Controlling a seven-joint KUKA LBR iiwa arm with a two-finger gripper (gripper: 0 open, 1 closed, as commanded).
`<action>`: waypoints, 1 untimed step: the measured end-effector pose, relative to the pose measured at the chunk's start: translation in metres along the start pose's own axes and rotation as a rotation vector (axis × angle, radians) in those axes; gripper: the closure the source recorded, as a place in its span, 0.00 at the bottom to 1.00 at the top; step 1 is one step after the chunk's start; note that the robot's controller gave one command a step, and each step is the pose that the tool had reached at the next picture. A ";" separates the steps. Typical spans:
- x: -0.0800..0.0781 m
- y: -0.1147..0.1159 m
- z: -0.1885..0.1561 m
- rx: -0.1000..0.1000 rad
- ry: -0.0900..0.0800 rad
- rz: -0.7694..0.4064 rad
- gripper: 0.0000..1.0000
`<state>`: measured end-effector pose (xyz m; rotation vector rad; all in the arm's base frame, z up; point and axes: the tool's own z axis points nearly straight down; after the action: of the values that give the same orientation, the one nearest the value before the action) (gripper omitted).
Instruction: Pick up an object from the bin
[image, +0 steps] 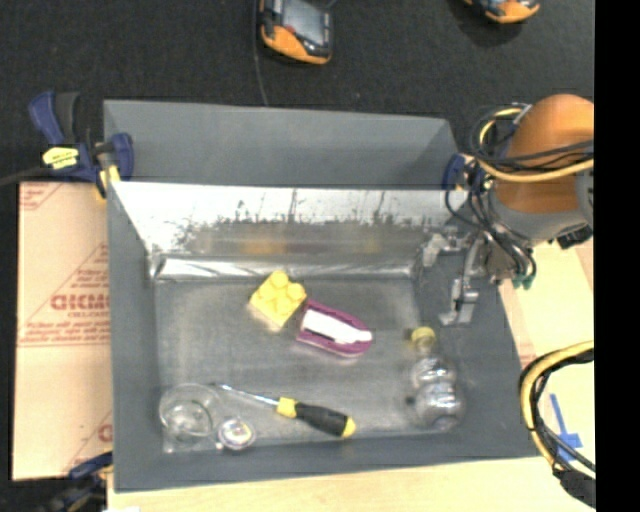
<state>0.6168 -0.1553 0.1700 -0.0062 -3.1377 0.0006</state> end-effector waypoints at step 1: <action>-0.002 0.001 -0.005 0.002 -0.008 -0.004 0.00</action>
Offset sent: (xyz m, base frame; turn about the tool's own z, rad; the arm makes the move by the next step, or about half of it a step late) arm -0.0051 0.1158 -0.1000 0.0727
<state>0.6188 -0.1547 0.1747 -0.0006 -3.1455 0.0033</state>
